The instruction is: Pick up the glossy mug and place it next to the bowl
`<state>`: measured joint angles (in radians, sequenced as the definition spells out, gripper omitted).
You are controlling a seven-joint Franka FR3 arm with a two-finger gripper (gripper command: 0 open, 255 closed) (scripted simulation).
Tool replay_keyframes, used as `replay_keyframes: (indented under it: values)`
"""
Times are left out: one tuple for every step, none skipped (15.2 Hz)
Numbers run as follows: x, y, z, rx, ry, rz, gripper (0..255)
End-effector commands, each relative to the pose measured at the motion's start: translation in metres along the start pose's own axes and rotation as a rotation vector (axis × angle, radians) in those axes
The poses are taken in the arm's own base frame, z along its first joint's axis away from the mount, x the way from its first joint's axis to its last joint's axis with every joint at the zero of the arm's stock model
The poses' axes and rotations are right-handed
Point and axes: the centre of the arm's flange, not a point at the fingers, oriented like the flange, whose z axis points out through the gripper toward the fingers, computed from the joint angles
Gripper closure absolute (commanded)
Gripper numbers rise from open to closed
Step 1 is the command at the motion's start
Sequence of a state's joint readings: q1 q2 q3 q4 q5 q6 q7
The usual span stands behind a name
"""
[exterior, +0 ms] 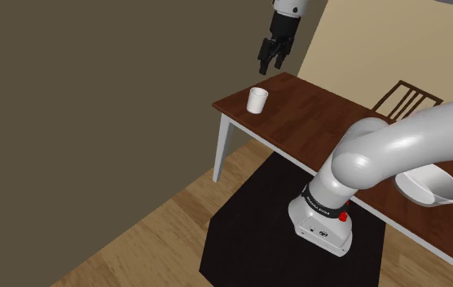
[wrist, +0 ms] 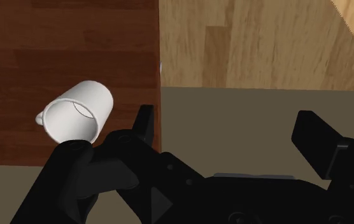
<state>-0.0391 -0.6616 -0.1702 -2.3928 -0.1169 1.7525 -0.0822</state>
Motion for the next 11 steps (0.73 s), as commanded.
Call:
replay_keyframes:
  values:
    - [0.011,0.016,0.017,-0.005,-0.004,-0.015,0]
    - [0.017,0.024,0.026,-0.006,-0.007,-0.022,0]
    - [0.022,0.031,0.035,-0.008,-0.010,-0.029,0]
    - [0.028,0.039,0.045,-0.010,-0.012,-0.036,0]
    - [0.034,0.046,0.054,-0.012,-0.015,-0.043,0]
    - [0.040,0.053,0.063,-0.014,-0.018,-0.050,0]
    - [0.046,0.061,0.072,-0.016,-0.020,-0.057,0]
    - [0.052,0.068,0.081,-0.017,-0.023,-0.064,0]
    - [0.058,0.075,0.091,-0.019,-0.026,-0.071,0]
    - [0.064,0.082,0.100,-0.021,-0.028,-0.078,0]
    - [0.071,0.089,0.109,-0.023,-0.031,-0.085,0]
